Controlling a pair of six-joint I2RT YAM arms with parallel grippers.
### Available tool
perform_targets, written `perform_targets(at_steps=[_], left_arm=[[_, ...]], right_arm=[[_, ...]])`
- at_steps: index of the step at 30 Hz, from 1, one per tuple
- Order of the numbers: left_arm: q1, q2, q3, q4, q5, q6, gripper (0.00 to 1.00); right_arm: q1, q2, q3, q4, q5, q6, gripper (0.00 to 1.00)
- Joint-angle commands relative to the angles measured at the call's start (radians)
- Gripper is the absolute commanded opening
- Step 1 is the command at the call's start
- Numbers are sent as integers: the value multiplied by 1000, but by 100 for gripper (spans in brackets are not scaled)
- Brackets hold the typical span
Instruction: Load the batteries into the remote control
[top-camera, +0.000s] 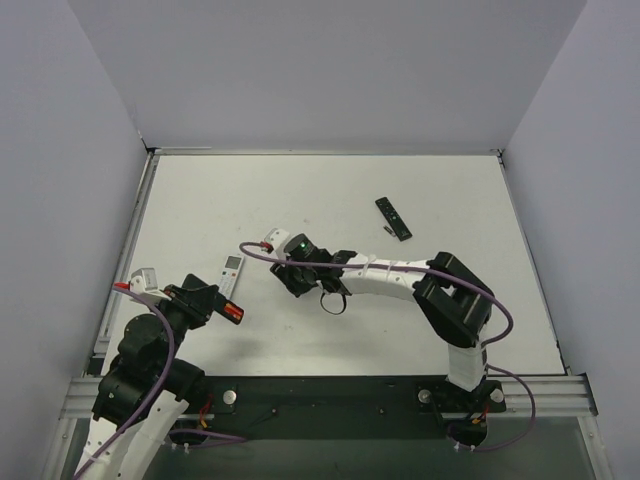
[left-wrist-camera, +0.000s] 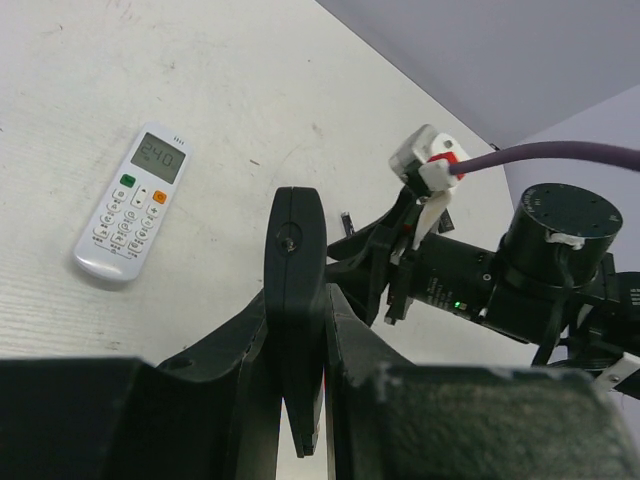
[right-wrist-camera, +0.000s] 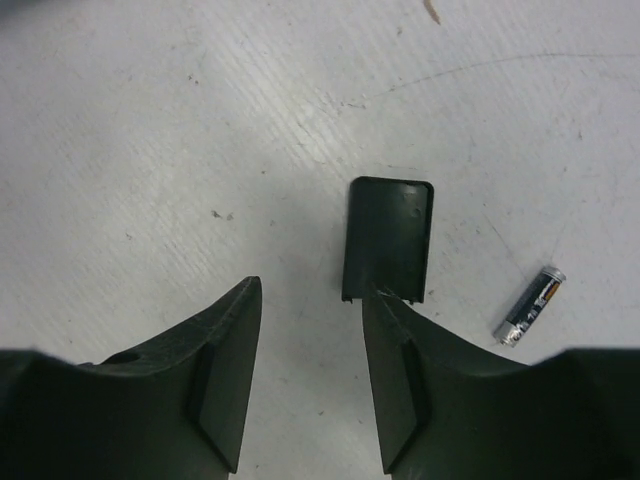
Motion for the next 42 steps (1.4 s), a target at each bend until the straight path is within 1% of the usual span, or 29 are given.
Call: perform_targets(at_steps=[1, 6, 11, 12, 14, 15, 17, 18, 20, 22, 24, 26, 27, 28, 29, 31, 33, 34, 35, 36, 37, 38, 40, 41, 42], left_arm=[[3, 6, 19, 53, 15, 0, 0], [1, 4, 16, 50, 18, 0, 0], [1, 3, 10, 52, 24, -5, 0], [1, 1, 9, 50, 26, -5, 0], [1, 1, 7, 52, 27, -5, 0], [1, 3, 6, 52, 29, -5, 0], [1, 3, 4, 52, 32, -8, 0], [1, 3, 2, 52, 32, -8, 0], [1, 3, -5, 53, 35, -11, 0], [1, 3, -16, 67, 44, -19, 0], [1, 9, -33, 79, 58, -23, 0], [1, 14, -42, 96, 70, -34, 0], [1, 23, -51, 102, 75, -36, 0], [1, 27, -56, 117, 79, -37, 0], [1, 32, -60, 124, 90, -37, 0], [3, 50, -74, 144, 99, -42, 0], [1, 66, -82, 157, 116, -45, 0], [3, 72, -90, 173, 121, -46, 0], [1, 75, -91, 179, 132, -48, 0], [3, 87, -94, 190, 136, -48, 0], [3, 90, -96, 191, 139, -48, 0], [1, 99, -97, 196, 145, -48, 0], [3, 106, -100, 204, 152, -49, 0], [3, 110, -102, 207, 155, -49, 0], [1, 110, -102, 211, 156, -51, 0]], right_arm=[[40, 80, 107, -105, 140, -114, 38], [41, 155, 170, -133, 166, -118, 29], [35, 201, 219, -148, 166, -117, 27], [34, 212, 226, -148, 163, -115, 24], [28, 224, 241, -148, 152, -109, 22], [26, 232, 244, -179, 149, -106, 20], [23, 236, 249, -183, 144, -100, 15], [23, 229, 247, -191, 132, -92, 7], [20, 210, 236, -191, 114, -86, 0], [17, 163, 221, -197, 65, -54, 0], [-6, 94, 189, -191, -60, -11, 0], [-31, 43, 154, -168, -156, 91, 0], [-64, -6, 114, -123, -196, 130, 0], [-78, -29, 91, -98, -287, 214, 0], [-97, -69, 69, -75, -328, 246, 0], [-140, -101, 3, 2, -433, 355, 0], [-169, -129, -41, 88, -498, 433, 0], [-205, -133, -91, 124, -556, 525, 0], [-225, -135, -127, 228, -584, 578, 0], [-247, -132, -159, 288, -607, 630, 0], [-287, -126, -225, 351, -635, 691, 0], [-310, -104, -250, 475, -677, 786, 0], [-353, -72, -318, 583, -710, 869, 0], [-365, -64, -339, 676, -725, 927, 0], [-374, -58, -357, 709, -727, 944, 0]])
